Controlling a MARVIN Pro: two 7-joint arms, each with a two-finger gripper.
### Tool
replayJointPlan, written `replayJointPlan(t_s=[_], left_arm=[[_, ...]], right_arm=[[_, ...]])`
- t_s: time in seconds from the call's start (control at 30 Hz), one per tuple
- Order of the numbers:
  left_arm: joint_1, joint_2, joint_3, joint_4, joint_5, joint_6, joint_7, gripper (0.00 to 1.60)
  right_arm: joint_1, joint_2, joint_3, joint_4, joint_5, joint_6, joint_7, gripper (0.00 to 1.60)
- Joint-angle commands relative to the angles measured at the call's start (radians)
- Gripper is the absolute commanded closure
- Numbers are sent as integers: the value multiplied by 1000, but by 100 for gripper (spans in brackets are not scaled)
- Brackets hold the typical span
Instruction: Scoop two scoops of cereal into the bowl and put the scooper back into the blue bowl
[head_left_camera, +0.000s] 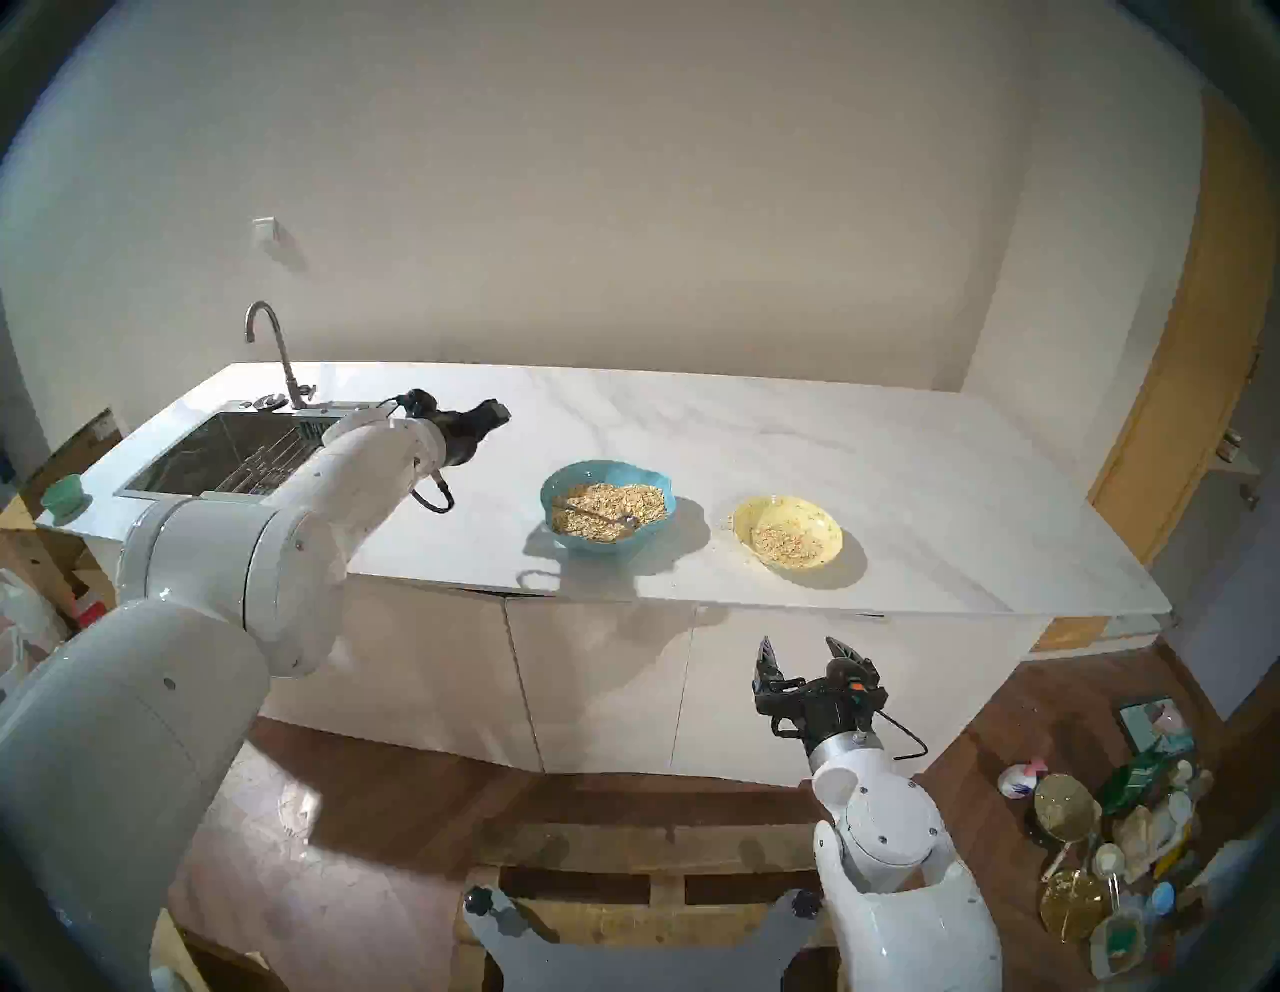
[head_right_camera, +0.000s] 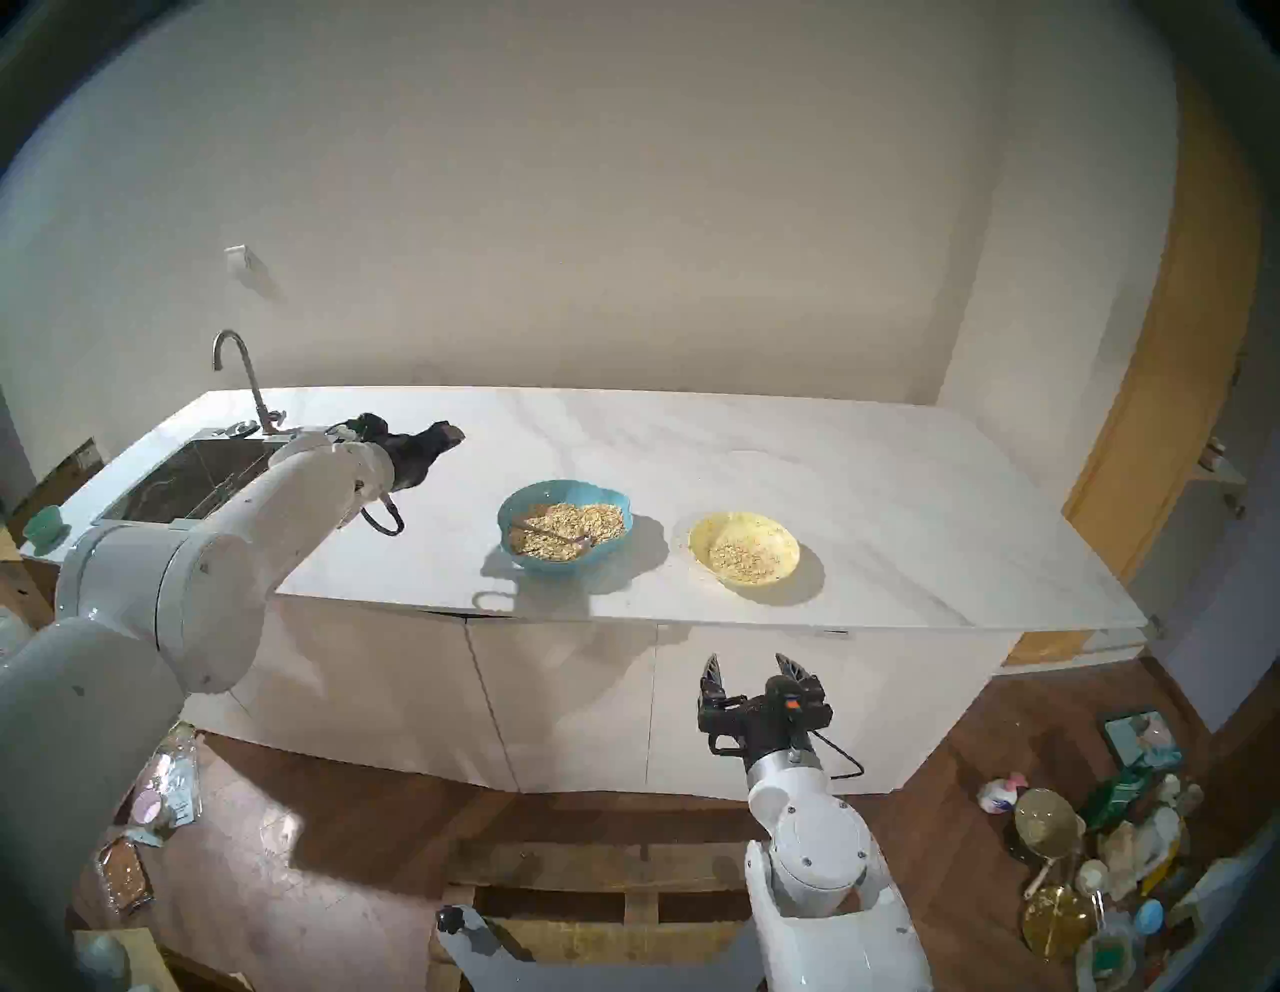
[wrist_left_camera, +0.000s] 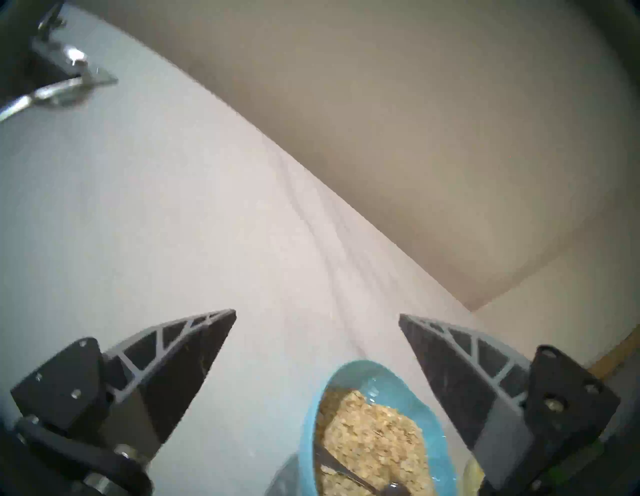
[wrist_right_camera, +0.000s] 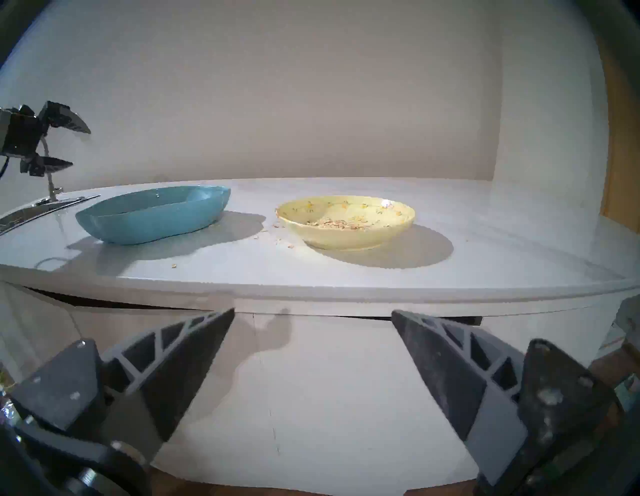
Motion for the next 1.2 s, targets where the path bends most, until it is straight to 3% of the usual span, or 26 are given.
replayJointPlan(t_s=[0.0,0.2,0.57,0.87,1.17], left_arm=[[-28,26,34,-67,29,-70,-40,0],[-2,27,135,-100,61,-181,-48,0],[137,-20,267,-161,77,-331,-68,0],[215,-6,261,-252,86,-427,-61,0],[236,16,252,-344,95,-499,-54,0]], right_arm=[[9,-1,0,-19,0,-6,0,0],[12,-1,0,-12,0,-6,0,0],[19,-1,0,2,0,-6,0,0],[24,-1,0,10,0,-6,0,0],[26,-1,0,13,0,-7,0,0]])
